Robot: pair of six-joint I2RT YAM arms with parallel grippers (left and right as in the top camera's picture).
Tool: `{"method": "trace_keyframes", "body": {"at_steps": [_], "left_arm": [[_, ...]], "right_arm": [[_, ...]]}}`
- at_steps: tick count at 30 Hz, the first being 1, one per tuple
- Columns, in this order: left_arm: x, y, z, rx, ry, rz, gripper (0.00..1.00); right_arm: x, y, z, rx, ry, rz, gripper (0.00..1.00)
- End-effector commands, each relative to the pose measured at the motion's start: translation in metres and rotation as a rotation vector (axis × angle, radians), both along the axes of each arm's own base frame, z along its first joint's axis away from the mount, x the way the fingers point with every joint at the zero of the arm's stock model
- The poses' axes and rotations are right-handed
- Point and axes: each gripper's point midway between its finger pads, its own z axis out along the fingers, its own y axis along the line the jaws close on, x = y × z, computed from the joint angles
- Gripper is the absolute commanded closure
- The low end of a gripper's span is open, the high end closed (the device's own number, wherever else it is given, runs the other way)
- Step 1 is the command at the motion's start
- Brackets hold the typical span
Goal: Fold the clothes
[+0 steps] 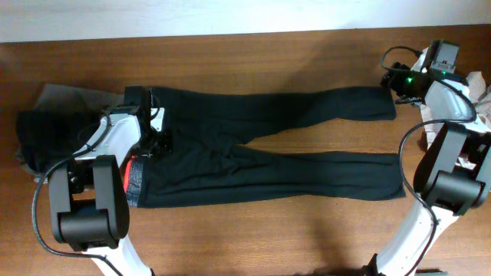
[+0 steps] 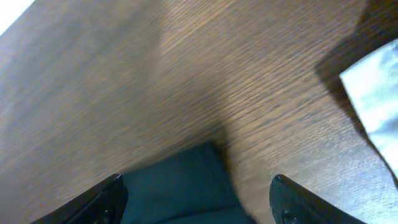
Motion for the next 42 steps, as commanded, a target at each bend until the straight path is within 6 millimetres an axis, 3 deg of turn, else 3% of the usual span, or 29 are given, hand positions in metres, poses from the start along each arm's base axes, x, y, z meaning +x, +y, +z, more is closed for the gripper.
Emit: {"method": "trace_keyframes", "body": {"at_steps": [1, 6, 16, 18, 20, 23, 26, 35, 38, 42], "left_arm": [[-0.04, 0.003, -0.042, 0.02, 0.166, -0.011, 0.78], [-0.04, 0.003, -0.042, 0.02, 0.167, -0.011, 0.78], [-0.04, 0.003, -0.042, 0.02, 0.168, -0.011, 0.78], [-0.04, 0.003, -0.042, 0.02, 0.168, -0.011, 0.78], [-0.04, 0.003, -0.042, 0.02, 0.168, -0.011, 0.78], [-0.04, 0.003, -0.042, 0.019, 0.168, -0.011, 0.78], [-0.041, 0.003, -0.042, 0.019, 0.172, -0.011, 0.78], [-0.042, 0.003, -0.042, 0.019, 0.176, -0.011, 0.78], [-0.042, 0.003, -0.042, 0.019, 0.175, -0.01, 0.78], [-0.042, 0.003, -0.042, 0.019, 0.175, -0.011, 0.78]], "right_arm": [[0.0, -0.007, -0.033, -0.006, 0.048, -0.005, 0.23], [0.01, -0.001, -0.045, 0.026, 0.013, 0.022, 0.3], [0.007, 0.007, -0.047, 0.059, 0.023, 0.04, 0.59], [0.007, 0.008, -0.047, 0.063, 0.025, 0.045, 0.69], [0.006, 0.008, -0.047, 0.064, 0.028, 0.045, 0.96], [0.008, 0.006, -0.044, 0.043, 0.019, 0.069, 0.96], [0.017, 0.003, -0.025, 0.003, -0.019, 0.111, 0.96], [0.07, 0.017, 0.086, -0.081, -0.321, 0.379, 0.96], [0.076, 0.012, 0.094, -0.123, -0.347, 0.379, 0.96], [0.065, -0.007, 0.075, -0.198, -0.239, 0.323, 0.96]]}}
